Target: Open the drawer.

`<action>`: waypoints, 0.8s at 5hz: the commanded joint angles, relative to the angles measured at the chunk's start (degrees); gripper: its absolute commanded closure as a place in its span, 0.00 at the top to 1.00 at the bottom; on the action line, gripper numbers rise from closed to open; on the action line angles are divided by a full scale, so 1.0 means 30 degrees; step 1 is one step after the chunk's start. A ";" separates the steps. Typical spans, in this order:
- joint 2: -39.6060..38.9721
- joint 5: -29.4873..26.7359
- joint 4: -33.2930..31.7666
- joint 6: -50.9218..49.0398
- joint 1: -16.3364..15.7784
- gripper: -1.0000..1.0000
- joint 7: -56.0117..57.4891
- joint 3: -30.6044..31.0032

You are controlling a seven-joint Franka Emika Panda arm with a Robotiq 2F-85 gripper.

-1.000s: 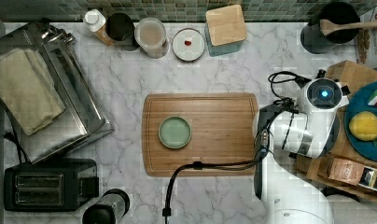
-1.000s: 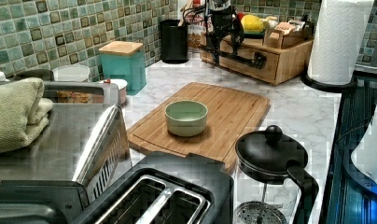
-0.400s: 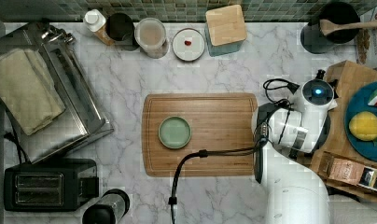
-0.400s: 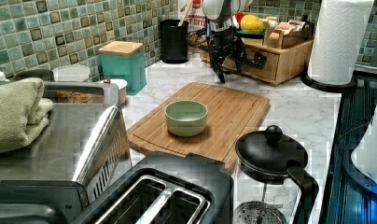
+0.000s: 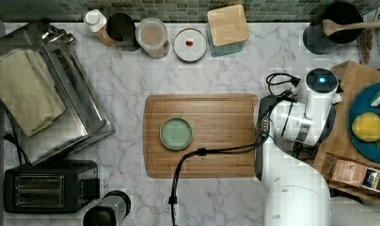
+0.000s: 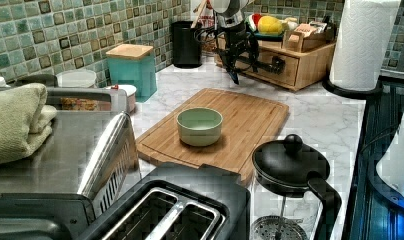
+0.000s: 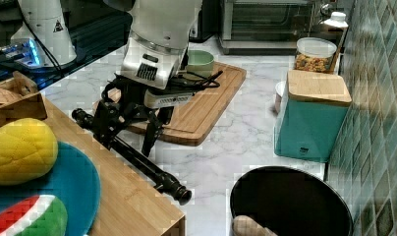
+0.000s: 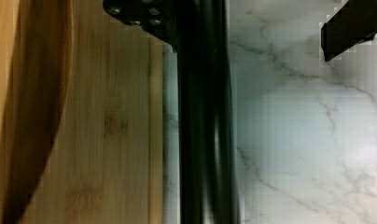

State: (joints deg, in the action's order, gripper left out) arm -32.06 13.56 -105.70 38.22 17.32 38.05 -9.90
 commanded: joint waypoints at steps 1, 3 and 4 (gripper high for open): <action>0.0135 -0.1679 0.3342 0.0669 -0.1519 1.00 -0.1186 0.2103; -0.0094 -0.2025 0.4260 -0.0284 -0.3287 1.00 -0.4319 0.2600; -0.0111 -0.1824 0.3868 0.0996 -0.3812 1.00 -0.4630 0.2990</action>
State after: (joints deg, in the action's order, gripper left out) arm -33.57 10.47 -102.62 37.91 12.72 27.29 -7.87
